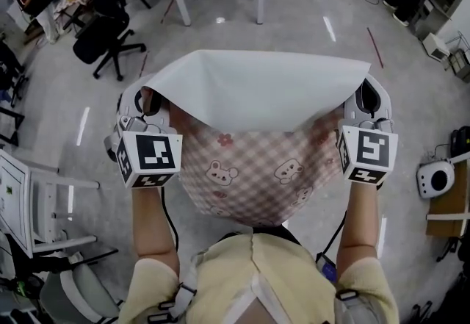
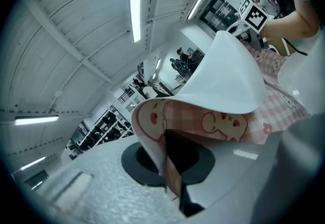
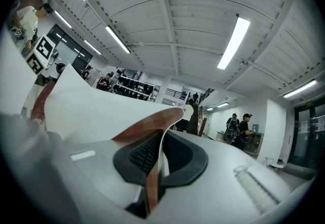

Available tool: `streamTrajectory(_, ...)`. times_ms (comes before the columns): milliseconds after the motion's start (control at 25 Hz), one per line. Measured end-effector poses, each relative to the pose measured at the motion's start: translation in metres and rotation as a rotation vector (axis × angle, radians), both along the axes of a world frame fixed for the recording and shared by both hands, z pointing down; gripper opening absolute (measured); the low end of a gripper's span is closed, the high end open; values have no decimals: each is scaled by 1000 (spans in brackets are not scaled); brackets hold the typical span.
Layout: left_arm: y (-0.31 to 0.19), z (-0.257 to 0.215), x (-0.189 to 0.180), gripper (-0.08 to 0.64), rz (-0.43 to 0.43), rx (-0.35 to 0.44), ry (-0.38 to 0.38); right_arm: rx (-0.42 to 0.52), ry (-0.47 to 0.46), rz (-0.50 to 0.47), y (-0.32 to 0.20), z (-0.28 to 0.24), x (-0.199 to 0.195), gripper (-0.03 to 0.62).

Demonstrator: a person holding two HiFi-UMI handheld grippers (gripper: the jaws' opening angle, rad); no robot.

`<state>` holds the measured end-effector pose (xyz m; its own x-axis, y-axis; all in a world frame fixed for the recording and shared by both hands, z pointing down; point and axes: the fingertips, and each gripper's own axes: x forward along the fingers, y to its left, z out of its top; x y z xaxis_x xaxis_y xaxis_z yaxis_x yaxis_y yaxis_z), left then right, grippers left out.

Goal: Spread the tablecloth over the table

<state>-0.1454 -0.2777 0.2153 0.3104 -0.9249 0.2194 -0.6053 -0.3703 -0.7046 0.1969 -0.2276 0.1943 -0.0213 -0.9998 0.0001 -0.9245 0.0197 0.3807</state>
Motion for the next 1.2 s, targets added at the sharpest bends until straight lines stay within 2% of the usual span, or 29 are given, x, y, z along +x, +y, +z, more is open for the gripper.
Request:
streamTrajectory(520,-107,39,40,6,-30,-77,-64,-92,13,-51,-113,50,39,12)
streamTrajectory(960,-172,105,52,6,-3,-192,-108,-179,38,-21,-169,113,47,14)
streamTrajectory(1200,-206,146,57,6,27,-257,-103,-223,70,-1,-192,141,49,15)
